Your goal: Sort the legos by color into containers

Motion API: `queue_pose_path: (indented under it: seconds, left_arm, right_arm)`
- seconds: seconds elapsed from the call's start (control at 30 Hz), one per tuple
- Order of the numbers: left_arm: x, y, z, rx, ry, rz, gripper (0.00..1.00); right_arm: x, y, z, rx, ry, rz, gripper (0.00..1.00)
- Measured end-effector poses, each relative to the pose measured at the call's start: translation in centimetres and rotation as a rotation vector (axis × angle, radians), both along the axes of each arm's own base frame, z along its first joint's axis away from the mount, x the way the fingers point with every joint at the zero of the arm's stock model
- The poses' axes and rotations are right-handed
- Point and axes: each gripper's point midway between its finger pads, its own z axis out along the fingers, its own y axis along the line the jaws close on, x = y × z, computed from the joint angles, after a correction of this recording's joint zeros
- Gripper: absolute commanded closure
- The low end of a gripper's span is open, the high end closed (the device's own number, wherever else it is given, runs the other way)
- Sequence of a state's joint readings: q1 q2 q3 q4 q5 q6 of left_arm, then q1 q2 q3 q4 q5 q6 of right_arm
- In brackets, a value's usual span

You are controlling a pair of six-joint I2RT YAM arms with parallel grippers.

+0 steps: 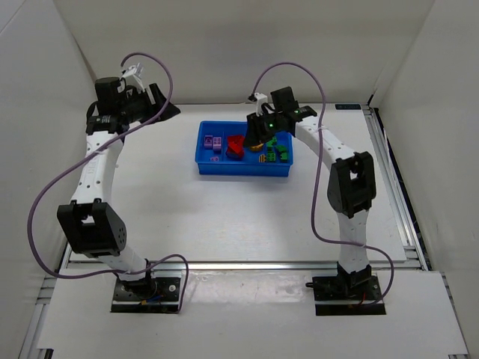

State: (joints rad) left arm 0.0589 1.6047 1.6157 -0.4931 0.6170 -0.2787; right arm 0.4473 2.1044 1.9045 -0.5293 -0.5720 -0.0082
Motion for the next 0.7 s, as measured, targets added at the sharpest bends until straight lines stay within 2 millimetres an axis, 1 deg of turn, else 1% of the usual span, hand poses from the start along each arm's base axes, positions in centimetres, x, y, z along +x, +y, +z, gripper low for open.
queue_pose_path:
  seconds: [0.07,0.13,0.23,0.33,0.53,0.7]
  left_arm:
    - [-0.5,0.7,-0.7,-0.004,0.023,0.012,0.24]
    - [-0.8,1.1,-1.6,-0.009,0.047,0.019,0.24]
    - [-1.1,1.7,-2.7,-0.014,0.082,0.031,0.24]
    - [-1.4,1.7,-3.4,-0.019,0.102,0.027,0.24]
    - [-1.6,1.5,-3.5,-0.028,0.108,0.015,0.24]
    - [-1.7,1.4,-3.5,-0.038,0.111,0.008,0.24]
  right_arm:
    - [-0.6,0.0,-1.2,-0.02,0.042,0.009,0.97]
    - [-1.2,0.1,-1.8,-0.032,0.065,0.024,0.97]
    - [-2.1,0.6,-2.0,-0.039,0.075,0.054,0.97]
    - [-3.0,1.2,-2.0,-0.039,0.083,0.083,0.97]
    - [-4.2,1.8,-2.3,-0.05,0.097,0.121,0.97]
    - [-4.4,1.8,-2.4,-0.054,0.104,0.12,0.97]
